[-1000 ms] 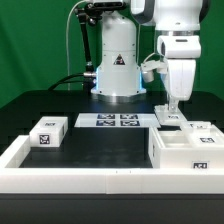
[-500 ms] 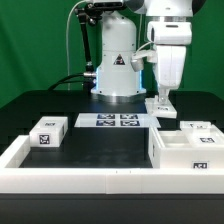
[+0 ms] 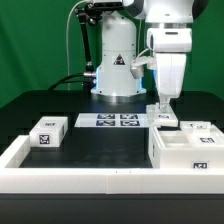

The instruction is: Assemble cabinet

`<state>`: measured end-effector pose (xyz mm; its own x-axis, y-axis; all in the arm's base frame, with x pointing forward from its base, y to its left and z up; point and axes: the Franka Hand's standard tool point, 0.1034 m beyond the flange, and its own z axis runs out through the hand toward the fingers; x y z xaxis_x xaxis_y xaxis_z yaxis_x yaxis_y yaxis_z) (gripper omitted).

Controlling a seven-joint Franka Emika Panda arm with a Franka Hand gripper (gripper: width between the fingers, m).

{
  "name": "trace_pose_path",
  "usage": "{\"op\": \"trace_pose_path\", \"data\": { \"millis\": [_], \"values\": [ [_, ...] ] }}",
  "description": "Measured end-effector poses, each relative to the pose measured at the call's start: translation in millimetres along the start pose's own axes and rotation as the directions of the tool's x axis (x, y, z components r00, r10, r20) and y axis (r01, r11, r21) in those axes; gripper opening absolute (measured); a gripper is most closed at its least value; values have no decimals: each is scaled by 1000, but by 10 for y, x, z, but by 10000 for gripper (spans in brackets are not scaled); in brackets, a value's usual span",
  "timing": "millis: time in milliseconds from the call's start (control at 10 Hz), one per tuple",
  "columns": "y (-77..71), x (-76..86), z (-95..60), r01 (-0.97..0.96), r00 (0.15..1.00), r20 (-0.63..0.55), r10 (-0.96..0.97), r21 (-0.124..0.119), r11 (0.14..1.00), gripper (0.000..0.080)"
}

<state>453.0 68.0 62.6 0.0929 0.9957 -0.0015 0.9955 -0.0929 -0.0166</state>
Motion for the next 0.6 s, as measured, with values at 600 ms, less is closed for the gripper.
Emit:
{"op": "trace_pose_path", "data": {
  "millis": [600],
  "values": [
    [-19, 35, 67, -8, 1000, -3, 8, 13, 1000, 69]
  ]
}}
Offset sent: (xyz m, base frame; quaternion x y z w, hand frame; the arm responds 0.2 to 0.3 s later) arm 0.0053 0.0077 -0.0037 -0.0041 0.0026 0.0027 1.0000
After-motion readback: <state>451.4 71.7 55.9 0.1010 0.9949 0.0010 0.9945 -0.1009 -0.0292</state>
